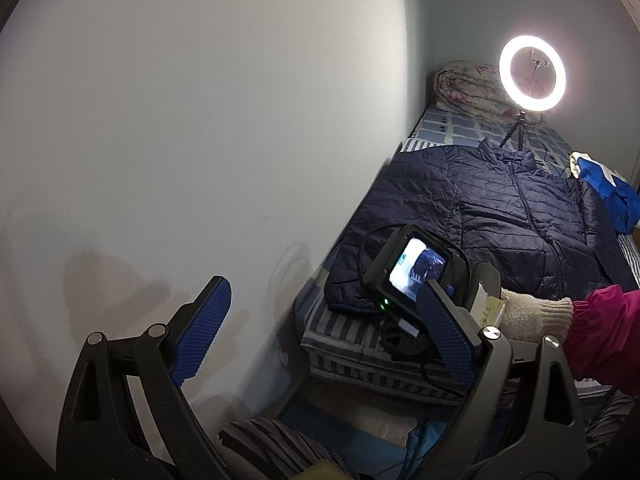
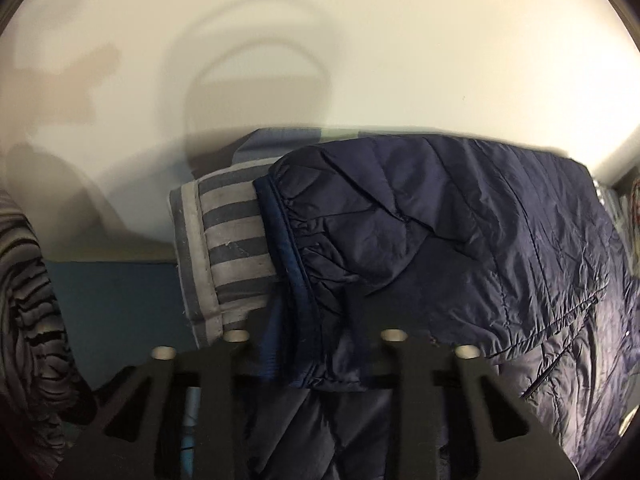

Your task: Fold large clothes

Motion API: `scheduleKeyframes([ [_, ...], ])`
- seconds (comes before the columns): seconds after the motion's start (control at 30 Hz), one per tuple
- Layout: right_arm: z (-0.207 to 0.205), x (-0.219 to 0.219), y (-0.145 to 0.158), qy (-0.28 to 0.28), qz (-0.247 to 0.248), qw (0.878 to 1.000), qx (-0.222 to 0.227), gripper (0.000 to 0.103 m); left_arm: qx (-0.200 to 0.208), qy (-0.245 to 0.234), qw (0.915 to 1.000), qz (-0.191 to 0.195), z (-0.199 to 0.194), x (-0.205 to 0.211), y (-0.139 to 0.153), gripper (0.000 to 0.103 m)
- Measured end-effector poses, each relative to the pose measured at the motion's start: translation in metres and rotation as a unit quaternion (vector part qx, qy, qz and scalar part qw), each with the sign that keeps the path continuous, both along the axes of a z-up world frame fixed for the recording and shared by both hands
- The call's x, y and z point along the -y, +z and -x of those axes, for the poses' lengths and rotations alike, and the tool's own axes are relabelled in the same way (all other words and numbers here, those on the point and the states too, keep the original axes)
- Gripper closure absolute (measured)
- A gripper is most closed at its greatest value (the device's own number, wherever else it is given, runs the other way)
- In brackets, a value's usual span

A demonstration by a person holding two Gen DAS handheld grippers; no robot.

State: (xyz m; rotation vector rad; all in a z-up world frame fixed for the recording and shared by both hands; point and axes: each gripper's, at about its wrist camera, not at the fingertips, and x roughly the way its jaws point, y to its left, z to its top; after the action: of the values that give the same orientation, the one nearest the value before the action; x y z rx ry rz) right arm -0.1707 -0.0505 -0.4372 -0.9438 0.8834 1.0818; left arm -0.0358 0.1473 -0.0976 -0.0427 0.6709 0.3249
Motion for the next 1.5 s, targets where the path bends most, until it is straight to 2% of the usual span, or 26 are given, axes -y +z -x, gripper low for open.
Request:
scheduleKeyframes([
  [0.1,-0.029,0.012,0.016,-0.030,-0.034,0.998,-0.048,0.094,0.001,-0.009,1.0000,-0.003,-0.004,0.006,0.000,0.007],
  [0.2,-0.053,0.029,0.039,-0.067,-0.089,0.989,-0.094,0.095,0.001,-0.017,0.9998,-0.004,-0.009,0.010,-0.001,0.007],
  [0.27,-0.068,0.040,0.054,-0.088,-0.117,0.984,-0.103,0.095,0.000,-0.022,0.9997,-0.002,-0.017,0.013,-0.001,0.007],
  [0.37,-0.103,0.070,0.085,-0.135,-0.173,0.968,-0.120,0.095,0.000,-0.031,0.9995,0.000,-0.030,0.019,-0.001,0.007],
  [0.53,-0.145,0.121,0.128,-0.201,-0.237,0.945,-0.101,0.096,0.006,-0.060,0.9981,0.008,-0.058,0.036,-0.001,0.007],
  [0.73,-0.204,0.186,0.171,-0.282,-0.285,0.913,-0.070,0.096,0.015,-0.107,0.9940,0.013,-0.113,0.065,-0.003,0.007],
  [0.8,-0.221,0.210,0.172,-0.308,-0.295,0.902,-0.061,0.096,0.025,-0.125,0.9917,0.012,-0.135,0.078,-0.005,0.007],
  [1.0,-0.273,0.285,0.173,-0.388,-0.304,0.870,-0.016,0.096,0.036,-0.185,0.9818,-0.024,-0.191,0.123,-0.024,0.007],
  [1.2,-0.313,0.359,0.163,-0.479,-0.288,0.828,0.034,0.096,0.018,-0.217,0.9760,0.005,-0.210,0.149,-0.057,0.007],
  [1.27,-0.324,0.380,0.153,-0.500,-0.274,0.821,0.044,0.096,-0.002,-0.229,0.9733,0.012,-0.217,0.153,-0.066,0.007],
  [1.37,-0.338,0.400,0.136,-0.523,-0.245,0.813,0.064,0.096,0.000,-0.233,0.9725,0.004,-0.223,0.160,-0.066,0.007],
  [1.5,-0.344,0.415,0.128,-0.546,-0.228,0.803,0.070,0.096,-0.002,-0.233,0.9723,0.013,-0.228,0.165,-0.067,0.007],
])
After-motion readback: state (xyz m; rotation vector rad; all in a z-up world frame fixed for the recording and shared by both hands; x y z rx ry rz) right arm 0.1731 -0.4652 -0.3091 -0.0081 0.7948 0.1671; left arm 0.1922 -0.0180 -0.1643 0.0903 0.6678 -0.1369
